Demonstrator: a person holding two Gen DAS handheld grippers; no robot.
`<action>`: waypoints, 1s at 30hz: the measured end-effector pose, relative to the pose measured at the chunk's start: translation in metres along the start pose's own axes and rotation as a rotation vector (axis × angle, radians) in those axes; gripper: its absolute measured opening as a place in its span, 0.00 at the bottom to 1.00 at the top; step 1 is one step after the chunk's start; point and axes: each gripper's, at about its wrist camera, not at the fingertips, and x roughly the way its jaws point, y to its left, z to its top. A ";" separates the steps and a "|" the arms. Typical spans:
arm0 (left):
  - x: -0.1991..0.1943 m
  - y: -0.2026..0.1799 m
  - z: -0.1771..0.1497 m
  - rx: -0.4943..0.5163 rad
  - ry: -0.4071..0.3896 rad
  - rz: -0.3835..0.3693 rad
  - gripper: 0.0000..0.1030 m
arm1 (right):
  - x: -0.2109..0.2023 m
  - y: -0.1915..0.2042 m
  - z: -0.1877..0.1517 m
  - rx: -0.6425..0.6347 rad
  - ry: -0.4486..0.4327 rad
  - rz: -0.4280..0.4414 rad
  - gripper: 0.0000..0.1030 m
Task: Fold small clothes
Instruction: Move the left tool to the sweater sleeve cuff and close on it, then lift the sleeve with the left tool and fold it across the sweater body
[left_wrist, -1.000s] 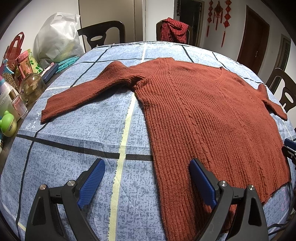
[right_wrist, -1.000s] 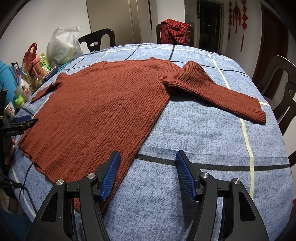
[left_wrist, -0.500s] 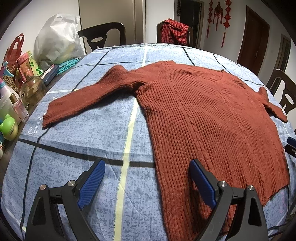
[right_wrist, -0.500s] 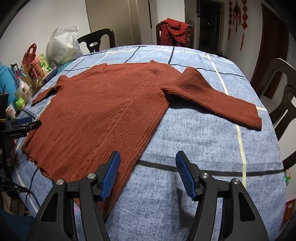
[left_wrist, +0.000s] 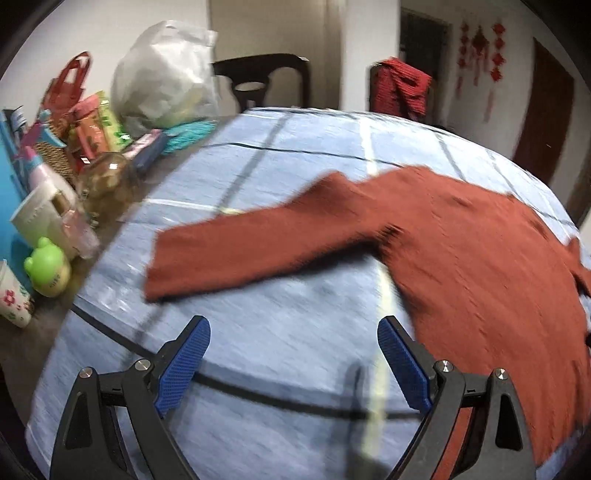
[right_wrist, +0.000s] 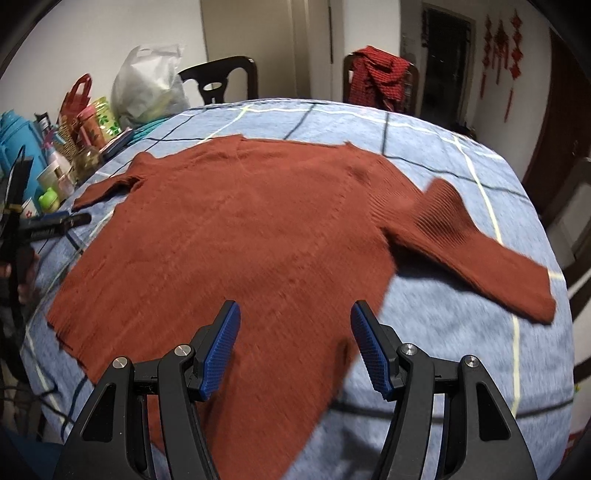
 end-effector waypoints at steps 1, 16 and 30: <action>0.003 0.008 0.005 -0.014 -0.004 0.016 0.91 | 0.002 0.001 0.002 -0.007 -0.001 0.005 0.61; 0.054 0.082 0.031 -0.162 0.060 0.151 0.81 | 0.017 0.014 0.020 -0.064 -0.001 0.052 0.61; 0.026 0.051 0.059 -0.146 0.005 -0.128 0.11 | 0.012 0.008 0.020 -0.052 -0.016 0.065 0.61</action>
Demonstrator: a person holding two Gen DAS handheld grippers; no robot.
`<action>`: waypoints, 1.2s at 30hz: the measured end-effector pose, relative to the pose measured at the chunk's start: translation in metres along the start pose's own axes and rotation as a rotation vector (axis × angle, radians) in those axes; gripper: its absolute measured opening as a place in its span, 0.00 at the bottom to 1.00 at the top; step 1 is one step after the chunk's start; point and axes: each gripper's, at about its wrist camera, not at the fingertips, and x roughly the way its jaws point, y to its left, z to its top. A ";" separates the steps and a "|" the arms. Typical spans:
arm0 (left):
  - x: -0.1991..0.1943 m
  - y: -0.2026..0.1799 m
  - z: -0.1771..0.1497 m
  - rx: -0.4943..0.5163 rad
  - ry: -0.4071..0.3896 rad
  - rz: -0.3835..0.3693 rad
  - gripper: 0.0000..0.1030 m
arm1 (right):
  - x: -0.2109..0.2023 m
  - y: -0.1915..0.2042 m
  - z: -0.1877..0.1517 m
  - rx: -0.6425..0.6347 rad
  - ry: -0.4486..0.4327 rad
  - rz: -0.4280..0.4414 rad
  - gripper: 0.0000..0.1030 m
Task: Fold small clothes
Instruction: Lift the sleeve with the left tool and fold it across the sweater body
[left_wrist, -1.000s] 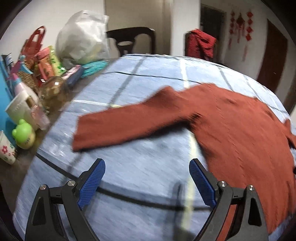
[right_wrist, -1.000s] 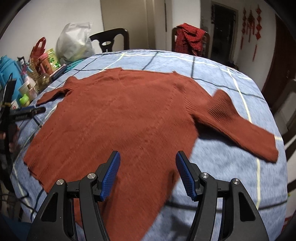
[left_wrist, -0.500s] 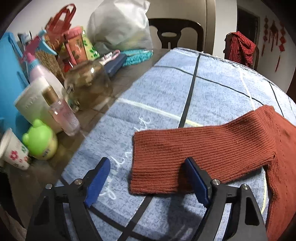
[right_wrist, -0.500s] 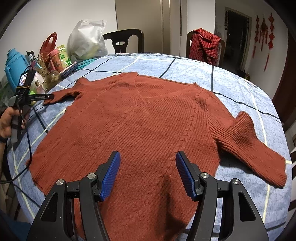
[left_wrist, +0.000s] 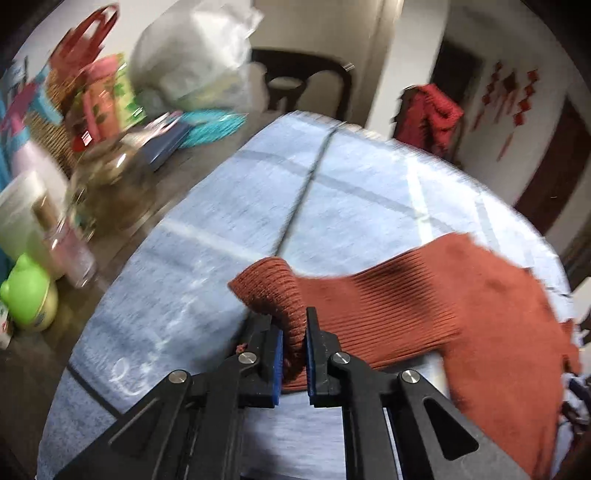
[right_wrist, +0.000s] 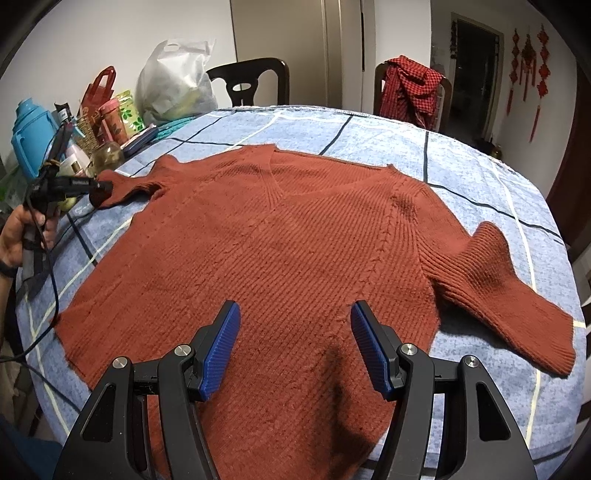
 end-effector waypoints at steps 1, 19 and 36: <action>-0.006 -0.009 0.004 0.013 -0.016 -0.027 0.11 | -0.001 -0.002 0.000 0.005 -0.002 0.000 0.61; 0.029 -0.244 0.010 0.258 0.119 -0.509 0.14 | -0.019 -0.024 -0.013 0.076 -0.015 -0.040 0.61; 0.022 -0.152 0.010 0.249 0.045 -0.286 0.42 | 0.026 -0.025 0.048 0.163 -0.016 0.134 0.48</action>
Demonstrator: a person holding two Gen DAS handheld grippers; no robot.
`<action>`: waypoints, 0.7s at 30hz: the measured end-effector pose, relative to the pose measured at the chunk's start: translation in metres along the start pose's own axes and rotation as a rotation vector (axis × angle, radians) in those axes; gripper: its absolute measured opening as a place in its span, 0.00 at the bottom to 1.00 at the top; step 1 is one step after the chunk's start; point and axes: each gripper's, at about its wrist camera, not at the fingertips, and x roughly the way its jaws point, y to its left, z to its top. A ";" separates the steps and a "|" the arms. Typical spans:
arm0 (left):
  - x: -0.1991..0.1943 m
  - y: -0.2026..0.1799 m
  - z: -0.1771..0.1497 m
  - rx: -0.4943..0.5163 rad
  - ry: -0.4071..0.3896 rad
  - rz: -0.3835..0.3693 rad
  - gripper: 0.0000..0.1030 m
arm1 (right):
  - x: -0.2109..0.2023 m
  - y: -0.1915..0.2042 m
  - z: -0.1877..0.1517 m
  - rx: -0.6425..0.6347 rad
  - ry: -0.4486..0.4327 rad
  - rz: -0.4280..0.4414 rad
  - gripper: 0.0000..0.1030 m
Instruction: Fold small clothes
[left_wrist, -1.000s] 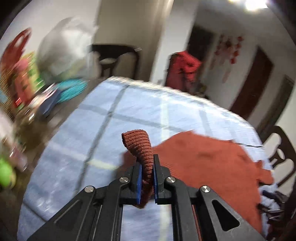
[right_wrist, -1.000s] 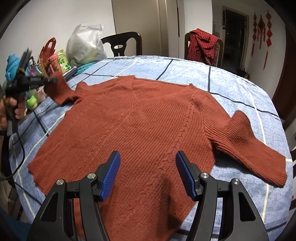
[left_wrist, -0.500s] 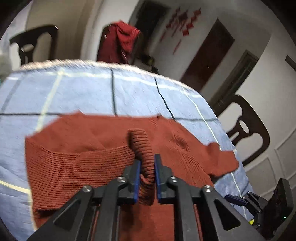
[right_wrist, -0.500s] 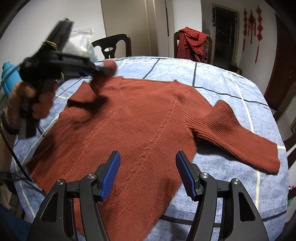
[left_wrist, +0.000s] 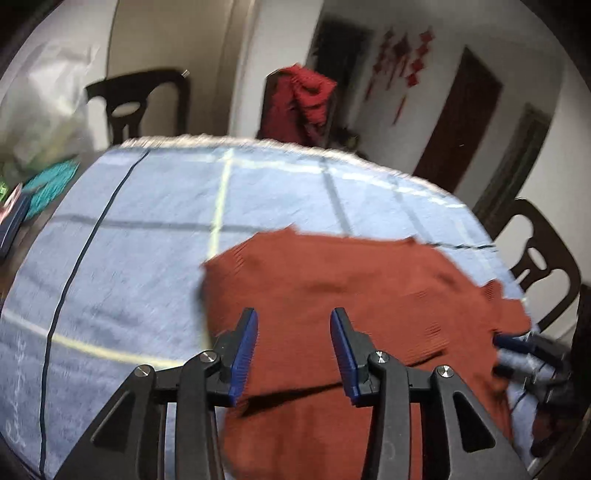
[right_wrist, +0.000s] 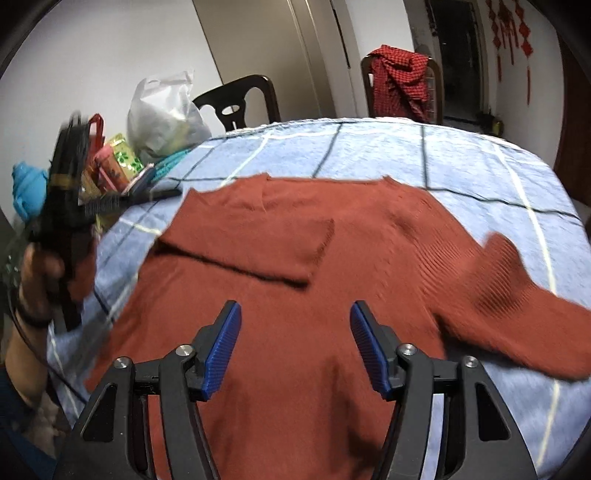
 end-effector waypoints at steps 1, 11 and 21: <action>0.003 0.006 -0.004 -0.006 0.010 0.014 0.42 | 0.009 -0.002 0.006 0.013 0.011 0.007 0.40; 0.028 0.019 -0.028 0.017 0.085 0.069 0.39 | 0.070 -0.020 0.027 0.048 0.110 -0.001 0.09; 0.030 0.012 -0.023 0.027 0.073 0.094 0.39 | 0.066 -0.029 0.024 0.052 0.117 -0.014 0.11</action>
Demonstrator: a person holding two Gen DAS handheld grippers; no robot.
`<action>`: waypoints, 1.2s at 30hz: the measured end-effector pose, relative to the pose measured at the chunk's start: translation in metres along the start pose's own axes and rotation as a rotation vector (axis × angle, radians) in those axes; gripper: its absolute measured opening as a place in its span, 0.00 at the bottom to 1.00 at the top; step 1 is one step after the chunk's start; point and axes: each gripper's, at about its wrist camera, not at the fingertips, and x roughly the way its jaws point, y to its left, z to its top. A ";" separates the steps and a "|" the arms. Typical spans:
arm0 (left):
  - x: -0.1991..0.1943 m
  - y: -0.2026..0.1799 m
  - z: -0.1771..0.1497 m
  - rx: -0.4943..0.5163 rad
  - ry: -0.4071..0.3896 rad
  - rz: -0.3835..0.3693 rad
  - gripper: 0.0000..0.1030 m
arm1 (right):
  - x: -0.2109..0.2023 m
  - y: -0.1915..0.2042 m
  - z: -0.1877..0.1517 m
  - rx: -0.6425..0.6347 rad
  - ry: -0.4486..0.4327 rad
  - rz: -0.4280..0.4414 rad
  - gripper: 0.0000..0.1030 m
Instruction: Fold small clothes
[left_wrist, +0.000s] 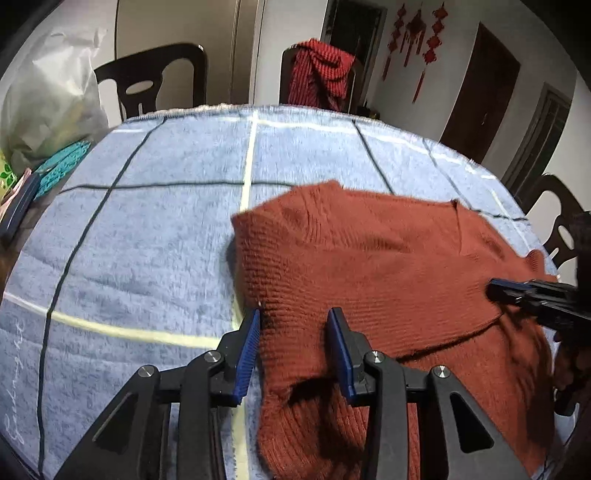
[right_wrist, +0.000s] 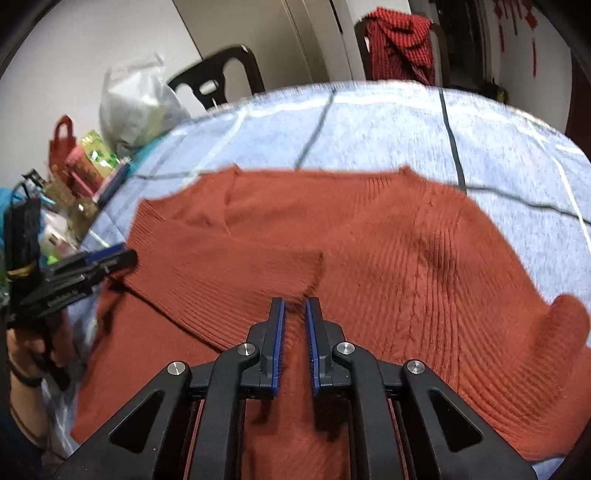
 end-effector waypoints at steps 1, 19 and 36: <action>-0.003 -0.001 -0.002 0.003 -0.003 0.002 0.39 | -0.006 0.001 -0.002 -0.005 -0.007 -0.009 0.12; -0.074 -0.053 -0.076 0.032 -0.073 -0.059 0.44 | -0.118 -0.040 -0.108 0.147 -0.139 -0.139 0.40; -0.052 -0.079 -0.067 0.081 -0.052 -0.066 0.45 | -0.145 -0.169 -0.124 0.665 -0.283 -0.221 0.40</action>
